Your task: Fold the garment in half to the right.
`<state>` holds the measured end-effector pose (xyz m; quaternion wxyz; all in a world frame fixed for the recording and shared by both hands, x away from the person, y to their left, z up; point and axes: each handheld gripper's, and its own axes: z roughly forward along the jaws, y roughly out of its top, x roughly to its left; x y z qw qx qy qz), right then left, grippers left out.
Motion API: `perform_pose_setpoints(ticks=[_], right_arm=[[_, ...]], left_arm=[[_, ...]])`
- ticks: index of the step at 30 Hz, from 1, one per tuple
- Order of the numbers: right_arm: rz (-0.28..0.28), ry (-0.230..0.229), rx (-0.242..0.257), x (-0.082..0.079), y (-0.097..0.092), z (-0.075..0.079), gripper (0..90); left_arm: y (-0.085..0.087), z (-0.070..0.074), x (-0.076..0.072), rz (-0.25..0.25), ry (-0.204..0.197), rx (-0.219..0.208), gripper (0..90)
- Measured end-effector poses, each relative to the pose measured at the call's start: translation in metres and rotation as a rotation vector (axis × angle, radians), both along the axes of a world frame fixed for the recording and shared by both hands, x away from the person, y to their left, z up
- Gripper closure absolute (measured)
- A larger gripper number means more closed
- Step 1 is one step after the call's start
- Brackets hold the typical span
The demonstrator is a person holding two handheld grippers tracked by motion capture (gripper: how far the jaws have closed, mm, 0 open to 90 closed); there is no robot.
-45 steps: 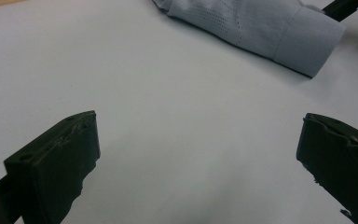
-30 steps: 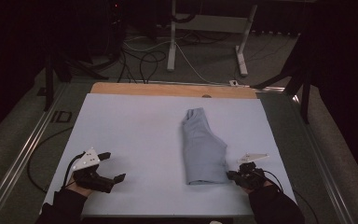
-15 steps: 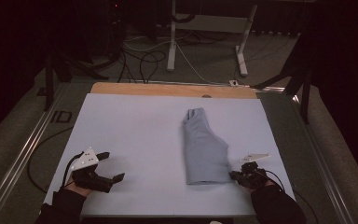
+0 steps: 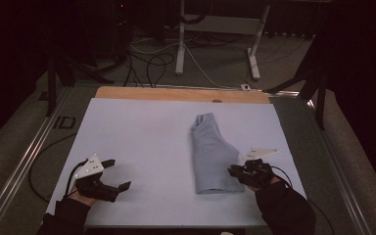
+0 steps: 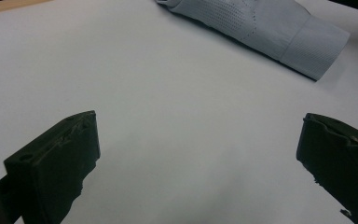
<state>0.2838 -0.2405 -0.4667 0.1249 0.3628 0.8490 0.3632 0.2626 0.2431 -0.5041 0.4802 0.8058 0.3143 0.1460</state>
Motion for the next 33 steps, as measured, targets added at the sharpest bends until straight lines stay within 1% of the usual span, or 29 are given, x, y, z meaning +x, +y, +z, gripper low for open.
perform_pose_setpoints(ticks=[2,4,6,9,10,11,15,16,17,18,19,20,21,22,26,28,30,33], right_arm=[[0.052,-0.025,-0.012,0.004,0.016,0.003,89.7],[0.084,-0.032,-0.007,0.011,0.029,0.001,90.0],[0.122,-0.024,0.007,0.016,0.04,-0.003,90.0],[0.166,-0.002,0.004,0.022,0.049,-0.013,90.0],[0.171,0.008,-0.003,0.023,0.05,-0.017,90.0],[0.176,0.02,-0.011,0.023,0.051,-0.021,90.0],[0.18,0.054,-0.024,0.022,0.049,-0.033,90.0],[0.181,0.061,-0.033,0.021,0.049,-0.036,90.0],[0.193,0.06,-0.064,0.02,0.049,-0.041,90.0],[0.196,0.07,-0.078,0.019,0.049,-0.046,90.0],[0.2,0.073,-0.058,0.018,0.047,-0.049,90.0],[0.2,0.073,-0.058,0.018,0.047,-0.049,90.0],[0.202,0.083,-0.046,0.017,0.044,-0.05,90.0],[0.21,0.082,-0.057,0.016,0.044,-0.049,90.0],[0.218,0.083,-0.06,0.01,0.044,-0.05,90.0],[0.233,0.086,-0.066,0.007,0.043,-0.05,90.0],[0.223,0.093,-0.05,0.003,0.042,-0.05,90.0],[0.236,0.089,-0.06,-0.001,0.042,-0.049,90.0]], left_arm=[[0.001,0.0,0.0,0.0,-0.001,0.001,0.3],[0.001,0.0,0.0,0.003,0.0,-0.004,0.3],[0.002,0.0,0.0,0.002,-0.002,-0.003,0.4],[0.004,0.0,0.0,0.007,-0.002,-0.012,0.3],[0.004,-0.001,0.0,0.005,-0.004,-0.01,0.3],[0.003,0.0,0.0,0.003,-0.004,-0.005,0.3],[0.003,0.0,0.0,0.005,-0.003,-0.009,0.3],[0.003,0.0,0.0,0.002,-0.003,-0.005,0.3],[0.003,0.0,0.0,0.002,-0.005,-0.004,0.3],[0.003,0.0,0.0,0.003,-0.004,-0.007,0.3],[0.003,0.0,0.0,0.005,-0.003,-0.011,0.3],[0.003,0.0,0.0,0.005,-0.003,-0.011,0.3],[0.003,0.0,0.0,0.005,-0.005,-0.011,0.3],[0.003,0.0,0.0,0.003,-0.005,-0.009,0.3],[0.003,0.0,-0.001,0.001,-0.005,-0.006,0.3],[0.003,0.0,0.0,0.002,-0.004,-0.006,0.3],[0.003,0.0,0.0,0.004,-0.003,-0.012,0.3],[0.003,-0.001,0.0,0.0,-0.003,-0.003,0.3]])
